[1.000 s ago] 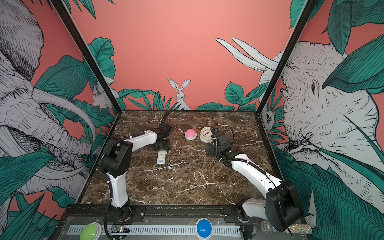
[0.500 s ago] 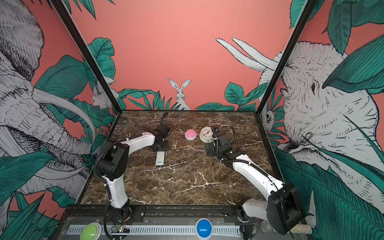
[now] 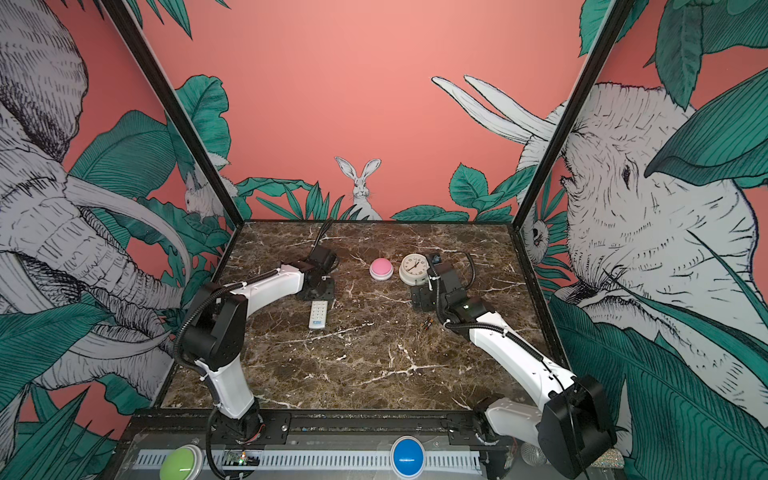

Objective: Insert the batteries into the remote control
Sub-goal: 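Lift the remote upright with the left gripper while the right gripper grasps it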

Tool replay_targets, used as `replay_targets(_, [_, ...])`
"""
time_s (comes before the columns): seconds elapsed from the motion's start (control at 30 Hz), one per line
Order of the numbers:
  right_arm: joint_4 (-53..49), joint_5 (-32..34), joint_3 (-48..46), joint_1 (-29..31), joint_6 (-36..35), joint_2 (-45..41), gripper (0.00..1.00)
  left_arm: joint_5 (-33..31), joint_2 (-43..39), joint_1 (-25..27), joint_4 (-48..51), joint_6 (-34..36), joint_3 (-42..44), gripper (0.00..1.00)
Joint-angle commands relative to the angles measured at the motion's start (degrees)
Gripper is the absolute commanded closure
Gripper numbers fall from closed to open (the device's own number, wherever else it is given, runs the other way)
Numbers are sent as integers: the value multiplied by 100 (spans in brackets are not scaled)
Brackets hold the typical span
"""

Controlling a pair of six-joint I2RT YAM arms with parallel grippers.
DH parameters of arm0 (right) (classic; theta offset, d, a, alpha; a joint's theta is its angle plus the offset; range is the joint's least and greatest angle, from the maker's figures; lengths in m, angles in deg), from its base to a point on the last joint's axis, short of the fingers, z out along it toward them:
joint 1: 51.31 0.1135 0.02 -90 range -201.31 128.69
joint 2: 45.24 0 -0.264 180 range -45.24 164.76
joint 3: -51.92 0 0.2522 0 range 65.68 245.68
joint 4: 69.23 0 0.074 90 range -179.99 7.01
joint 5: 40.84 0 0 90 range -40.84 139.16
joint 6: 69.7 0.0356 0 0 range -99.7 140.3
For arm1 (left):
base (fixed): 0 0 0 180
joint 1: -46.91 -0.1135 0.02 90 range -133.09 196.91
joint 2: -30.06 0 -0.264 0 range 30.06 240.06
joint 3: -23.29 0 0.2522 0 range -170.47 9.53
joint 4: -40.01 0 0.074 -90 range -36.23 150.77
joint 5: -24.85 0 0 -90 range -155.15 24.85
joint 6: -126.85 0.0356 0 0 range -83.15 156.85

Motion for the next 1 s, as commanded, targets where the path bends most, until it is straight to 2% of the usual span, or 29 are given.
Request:
replay_targets(0.0, [86,-99,157,38,38,-131,1,26,-515,20,-78,90,132,77])
replay_targets(0.2, [-126,-113,232,43,-61,-179,1,270,-1198,22,-759,310,587,77])
replay_targets(0.33, [-10,-524,163,41,15,-311,1,539,-1515,22,-1033,408,780,77])
replay_targets(0.63, [748,-2252,148,42,134,-432,1,1464,-2296,-16,-2091,335,1297,77])
replay_targets(0.77, [1174,-2953,397,94,200,-422,1,2071,-2591,-113,-2448,314,1301,77])
replay_targets(0.97, [1957,-3795,275,132,531,-413,1,3123,-2969,-164,-3322,58,1358,76])
